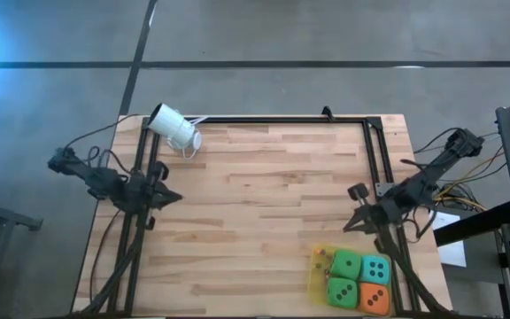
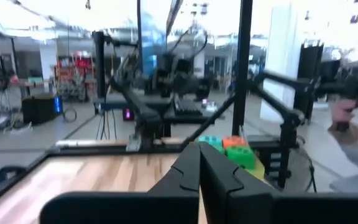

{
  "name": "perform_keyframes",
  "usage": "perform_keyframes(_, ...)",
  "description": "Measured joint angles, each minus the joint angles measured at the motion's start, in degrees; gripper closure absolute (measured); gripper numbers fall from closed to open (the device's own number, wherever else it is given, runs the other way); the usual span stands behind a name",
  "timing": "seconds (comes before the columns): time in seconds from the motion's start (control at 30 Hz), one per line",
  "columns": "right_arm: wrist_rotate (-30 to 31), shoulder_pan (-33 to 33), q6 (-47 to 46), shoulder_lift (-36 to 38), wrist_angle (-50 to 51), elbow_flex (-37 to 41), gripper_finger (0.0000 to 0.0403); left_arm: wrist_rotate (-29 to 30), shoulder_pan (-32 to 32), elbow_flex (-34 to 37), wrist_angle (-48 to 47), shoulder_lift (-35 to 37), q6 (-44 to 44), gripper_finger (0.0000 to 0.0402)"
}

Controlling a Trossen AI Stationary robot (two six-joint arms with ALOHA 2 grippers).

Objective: Pick & Place Dice
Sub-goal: Return to Home Position

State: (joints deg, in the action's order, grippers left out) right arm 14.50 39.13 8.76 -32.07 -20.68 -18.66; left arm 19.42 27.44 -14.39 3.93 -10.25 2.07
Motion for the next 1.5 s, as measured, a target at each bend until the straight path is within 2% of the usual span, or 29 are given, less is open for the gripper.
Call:
perform_keyframes(0.27, 0.02, 0.0, 1.13, 7.32, -1.18, 4.15, 0.0394, -2.51, 0.0, 2.93, -0.18, 10.08, 3.78, 0.0399)
perform_keyframes(0.4, 0.02, -0.01, 2.83, 11.27, -1.03, 5.01, 0.0394, -5.2, 0.0, 3.13, 0.39, 10.26, 5.02, 0.0399)
perform_keyframes(0.63, 0.02, 0.0, 5.85, 20.17, -0.42, 6.61, 0.0394, -5.4, 0.0, 3.17, -0.23, 10.28, 5.43, 0.0399)
perform_keyframes(0.87, 0.02, -0.02, 6.49, 31.4, 6.35, 8.76, 0.0394, -5.52, 0.0, 3.17, -0.95, 10.26, 5.43, 0.0399)
perform_keyframes(1.17, -2.55, 0.24, 5.35, 31.7, 6.89, 10.47, 0.0394, -5.49, 0.0, 3.5, -2.63, 10.28, 5.41, 0.0399)
perform_keyframes(1.37, -2.24, 0.2, 1.89, 31.97, 2.46, 18.01, 0.0394, -4.25, -0.04, 6.74, -2.17, 10.26, 5.41, 0.0399)
perform_keyframes(1.43, -0.87, 0.23, -0.49, 31.77, 4.48, 18.14, 0.0394, -4.01, -0.04, 8.19, -1.35, 10.26, 5.41, 0.0399)
perform_keyframes(1.5, 3.19, 0.22, -2.83, 31.26, 5.51, 18.17, 0.0394, -3.52, -0.08, 9.63, -0.46, 10.26, 5.18, 0.0399)
